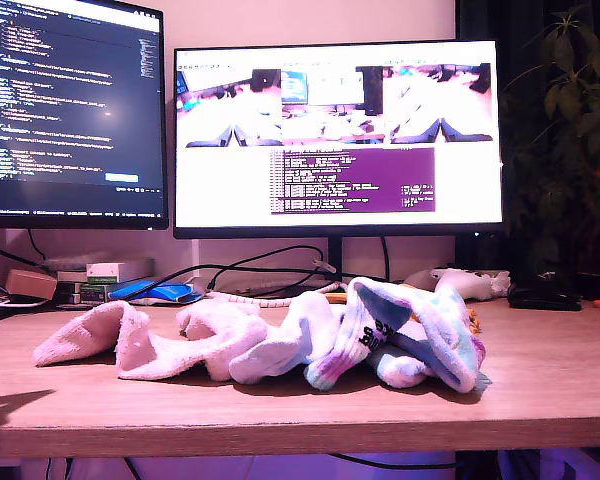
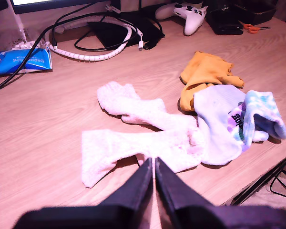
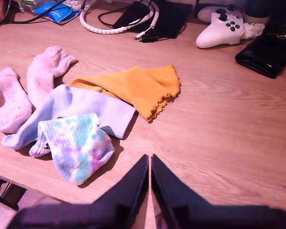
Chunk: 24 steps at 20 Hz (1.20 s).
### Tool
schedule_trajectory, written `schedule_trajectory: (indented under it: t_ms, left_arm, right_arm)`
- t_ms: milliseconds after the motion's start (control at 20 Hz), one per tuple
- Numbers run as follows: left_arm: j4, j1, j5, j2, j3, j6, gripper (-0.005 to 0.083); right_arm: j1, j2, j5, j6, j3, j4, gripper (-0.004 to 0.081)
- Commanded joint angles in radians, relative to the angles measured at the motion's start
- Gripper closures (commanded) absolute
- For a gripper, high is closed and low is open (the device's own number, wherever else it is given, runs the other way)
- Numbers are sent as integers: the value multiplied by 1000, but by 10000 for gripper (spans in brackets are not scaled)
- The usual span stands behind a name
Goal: Pair up the socks based on colour and pattern, by placing them on top of one another
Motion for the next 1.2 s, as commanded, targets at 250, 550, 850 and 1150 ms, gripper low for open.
schedule_trajectory:
  t_ms: [250, 550, 850, 1150]
  left_arm:
    - [-26, -1, -40, -1, -18, -3, 793]
    - [72, -1, -22, 78, -18, -6, 793]
    - [237, -2, 69, 312, -17, -26, 793]
    - [385, -34, 117, 534, -11, -31, 793]
  right_arm:
    - [5, 0, 0, 24, -5, -20, 780]
    - [5, 0, -11, 24, -5, -4, 780]
    - [5, 64, -100, 24, -5, 47, 780]
    - [57, 238, -243, 27, -5, 131, 780]
